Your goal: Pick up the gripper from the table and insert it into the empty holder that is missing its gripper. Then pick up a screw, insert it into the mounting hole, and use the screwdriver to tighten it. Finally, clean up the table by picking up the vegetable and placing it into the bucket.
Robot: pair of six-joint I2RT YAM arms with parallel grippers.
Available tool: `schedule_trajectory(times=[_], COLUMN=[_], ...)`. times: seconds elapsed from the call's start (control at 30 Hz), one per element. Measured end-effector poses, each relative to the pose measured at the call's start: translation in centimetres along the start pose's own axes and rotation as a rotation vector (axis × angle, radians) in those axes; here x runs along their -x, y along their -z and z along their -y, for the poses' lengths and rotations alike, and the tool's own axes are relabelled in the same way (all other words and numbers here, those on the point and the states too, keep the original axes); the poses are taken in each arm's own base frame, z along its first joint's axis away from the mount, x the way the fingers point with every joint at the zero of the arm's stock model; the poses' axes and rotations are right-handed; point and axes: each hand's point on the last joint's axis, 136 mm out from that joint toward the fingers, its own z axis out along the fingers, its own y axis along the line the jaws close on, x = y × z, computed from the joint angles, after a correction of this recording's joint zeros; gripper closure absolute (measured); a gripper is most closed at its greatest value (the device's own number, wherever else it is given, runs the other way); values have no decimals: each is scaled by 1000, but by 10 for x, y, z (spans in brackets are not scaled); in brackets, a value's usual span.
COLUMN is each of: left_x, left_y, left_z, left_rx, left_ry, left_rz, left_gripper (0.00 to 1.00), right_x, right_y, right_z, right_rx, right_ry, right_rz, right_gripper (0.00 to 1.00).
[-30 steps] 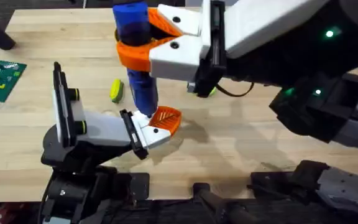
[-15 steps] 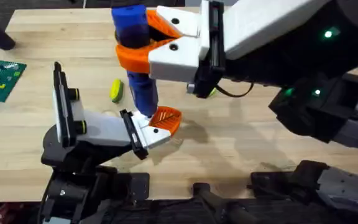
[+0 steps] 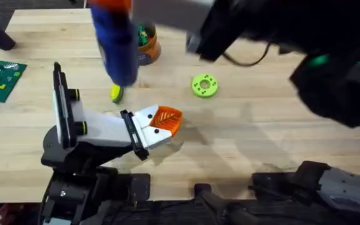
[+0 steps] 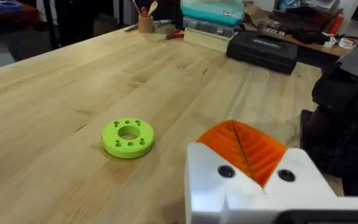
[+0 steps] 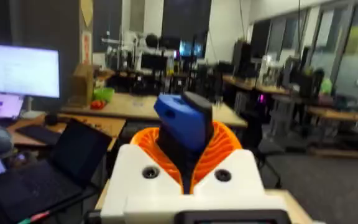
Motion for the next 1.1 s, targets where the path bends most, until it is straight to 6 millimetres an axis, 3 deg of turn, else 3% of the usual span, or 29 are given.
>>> schedule_trajectory(times=[0.07,0.17,0.47,0.77,0.93,1.1], left_x=[0,0,0,0,0,0], left_y=[0,0,0,0,0,0], left_z=[0,0,0,0,0,0], left_rx=[0,0,0,0,0,0], left_ry=[0,0,0,0,0,0], left_rz=[0,0,0,0,0,0], left_gripper=[986,986,986,986,986,986], right_x=[17,19,-35,-100,-108,-111], right_y=[0,3,16,55,67,69], right_z=[-2,-1,17,46,60,60], right_rx=[3,8,-8,-51,-72,-61], right_ry=[35,63,99,254,357,391], right_rz=[32,28,-183,-465,-525,-538], right_gripper=[952,952,952,952,952,952])
